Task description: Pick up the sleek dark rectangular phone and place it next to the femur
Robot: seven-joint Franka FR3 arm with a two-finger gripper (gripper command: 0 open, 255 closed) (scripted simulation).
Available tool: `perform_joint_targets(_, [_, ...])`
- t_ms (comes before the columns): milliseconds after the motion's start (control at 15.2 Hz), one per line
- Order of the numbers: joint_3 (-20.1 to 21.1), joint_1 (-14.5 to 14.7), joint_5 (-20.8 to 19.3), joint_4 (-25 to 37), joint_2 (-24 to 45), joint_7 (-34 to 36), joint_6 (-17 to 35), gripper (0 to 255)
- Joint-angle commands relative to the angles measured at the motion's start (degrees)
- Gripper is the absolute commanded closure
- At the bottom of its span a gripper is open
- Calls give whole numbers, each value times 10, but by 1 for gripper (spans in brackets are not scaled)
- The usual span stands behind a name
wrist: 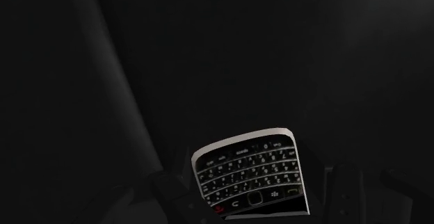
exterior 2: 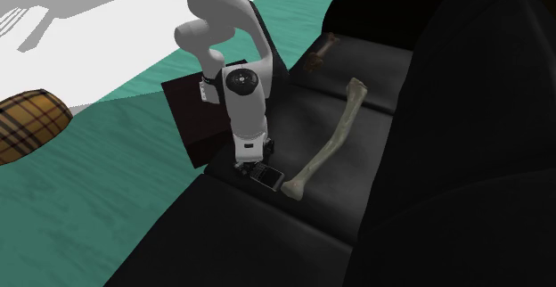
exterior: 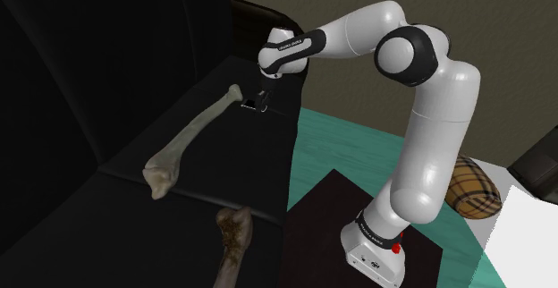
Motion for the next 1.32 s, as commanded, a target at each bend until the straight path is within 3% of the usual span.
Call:
perform_joint_targets(0, [0, 0, 0, 0, 0, 0, 0, 255])
perform_joint_targets(264, [0, 0, 0, 0, 0, 0, 0, 255])
perform_joint_targets(1254, [-6, 4, -17, 52, -50, 13, -100, 255])
